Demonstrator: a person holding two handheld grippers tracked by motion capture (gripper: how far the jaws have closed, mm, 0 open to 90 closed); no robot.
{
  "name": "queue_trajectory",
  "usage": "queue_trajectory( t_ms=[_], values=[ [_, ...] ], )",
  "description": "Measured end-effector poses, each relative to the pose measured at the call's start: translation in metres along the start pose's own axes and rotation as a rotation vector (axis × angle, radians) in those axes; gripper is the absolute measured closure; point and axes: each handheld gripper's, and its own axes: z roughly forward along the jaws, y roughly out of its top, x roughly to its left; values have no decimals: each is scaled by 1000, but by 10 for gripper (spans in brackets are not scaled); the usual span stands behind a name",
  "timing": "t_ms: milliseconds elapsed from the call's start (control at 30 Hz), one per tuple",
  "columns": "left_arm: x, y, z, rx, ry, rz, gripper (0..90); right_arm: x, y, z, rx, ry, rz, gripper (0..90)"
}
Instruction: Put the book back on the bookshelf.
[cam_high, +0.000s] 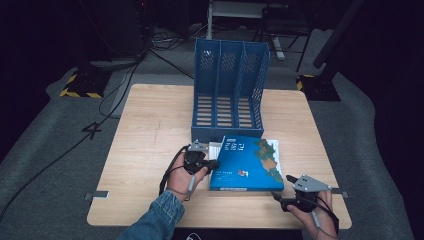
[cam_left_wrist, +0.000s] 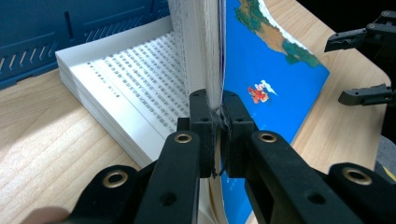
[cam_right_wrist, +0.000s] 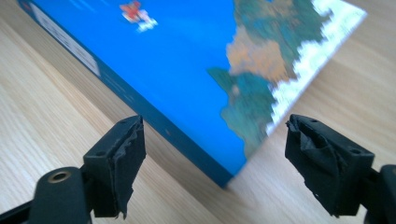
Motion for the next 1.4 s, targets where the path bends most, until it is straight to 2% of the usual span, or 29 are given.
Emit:
queue_trajectory(
  t_ms=[67, 133, 167, 200, 267, 433, 567, 867, 1100, 1233, 1333, 1367, 1400],
  values=[
    [-6, 9, -4, 6, -5, 20, 854, 8, 10, 1, -34, 14, -35, 206],
    [-8, 13, -6, 7, -6, 25, 854, 11, 14, 2, -40, 21, -49, 209],
    [-11, 17, -8, 10, -7, 36, 854, 18, 21, 6, -50, 35, -79, 222],
    [-14, 22, -9, 12, -7, 45, 854, 18, 21, 6, -50, 35, -79, 222],
    [-20, 32, -13, 9, -17, 69, 855, 28, 30, 13, -64, 60, -109, 228],
    [-23, 42, -15, 10, -32, 80, 855, 36, 40, 19, -86, 77, -119, 220],
    [-25, 49, -15, 9, -47, 92, 855, 40, 47, 23, -96, 74, -121, 195],
    [-31, 65, -16, 10, -78, 121, 856, 58, 59, 35, -91, 86, -149, 196],
    [-34, 76, -10, 4, -100, 131, 856, 65, 70, 41, -94, 39, -187, 151],
    [-35, 78, -6, 11, -103, 128, 856, 70, 76, 47, -102, 2, -226, 120],
    [-35, 79, -3, 12, -107, 122, 856, 72, 77, 51, -108, -7, -226, 66],
    [-34, 80, -1, 13, -108, 116, 856, 75, 77, 55, -103, -16, -231, 11],
    [-34, 80, -1, 13, -108, 116, 856, 76, 78, 58, -98, -25, -239, 0]
  ],
)
